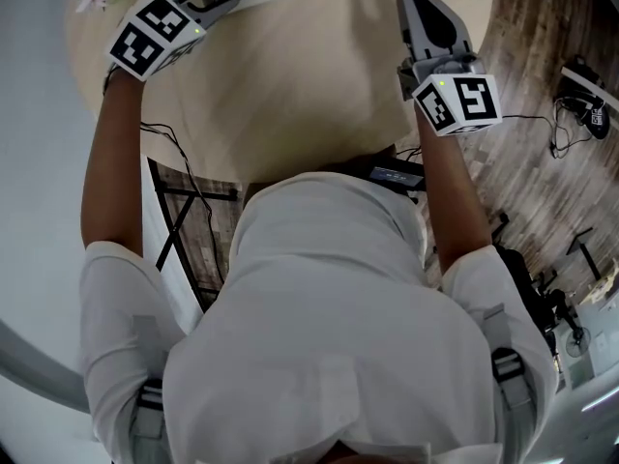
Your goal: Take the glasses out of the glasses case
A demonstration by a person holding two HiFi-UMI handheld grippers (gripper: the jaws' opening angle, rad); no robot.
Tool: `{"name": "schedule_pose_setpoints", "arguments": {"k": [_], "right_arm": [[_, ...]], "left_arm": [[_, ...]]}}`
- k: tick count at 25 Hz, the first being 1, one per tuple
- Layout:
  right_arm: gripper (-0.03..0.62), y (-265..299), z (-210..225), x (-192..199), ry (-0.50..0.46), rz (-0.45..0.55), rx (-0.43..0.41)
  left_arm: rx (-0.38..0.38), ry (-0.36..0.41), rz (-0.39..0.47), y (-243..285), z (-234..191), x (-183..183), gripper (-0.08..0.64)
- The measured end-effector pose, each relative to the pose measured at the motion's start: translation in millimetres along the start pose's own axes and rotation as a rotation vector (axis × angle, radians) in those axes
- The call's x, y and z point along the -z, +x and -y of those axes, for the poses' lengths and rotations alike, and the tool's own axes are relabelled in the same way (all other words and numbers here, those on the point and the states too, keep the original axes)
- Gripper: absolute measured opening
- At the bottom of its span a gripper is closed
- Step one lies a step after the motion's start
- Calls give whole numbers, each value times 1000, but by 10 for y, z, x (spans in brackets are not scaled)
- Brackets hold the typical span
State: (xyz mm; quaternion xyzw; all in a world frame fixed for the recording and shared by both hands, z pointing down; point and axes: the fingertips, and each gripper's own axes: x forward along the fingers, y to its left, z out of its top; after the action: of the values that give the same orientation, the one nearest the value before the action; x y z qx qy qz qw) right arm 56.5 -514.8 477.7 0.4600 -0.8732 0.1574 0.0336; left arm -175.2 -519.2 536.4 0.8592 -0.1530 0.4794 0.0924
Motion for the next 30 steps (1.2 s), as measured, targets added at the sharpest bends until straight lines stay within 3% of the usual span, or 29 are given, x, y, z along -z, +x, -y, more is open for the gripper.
{"name": "schedule_pose_setpoints", "arguments": {"k": [14,19,26,30], "right_arm": [[26,98,15,221,44,-37,-23],[26,92,42,282,62,-42,-16],[26,92,41,331,75,-43,-14],[26,79,58,366,80,-47,-10]], "left_arm": [[83,97,-192,551,-122,226,141],[51,177,-278,614,-252,264,140],[58,186,-324,729,-253,327,123],[150,129,-339,787,-103,392,117]]}}
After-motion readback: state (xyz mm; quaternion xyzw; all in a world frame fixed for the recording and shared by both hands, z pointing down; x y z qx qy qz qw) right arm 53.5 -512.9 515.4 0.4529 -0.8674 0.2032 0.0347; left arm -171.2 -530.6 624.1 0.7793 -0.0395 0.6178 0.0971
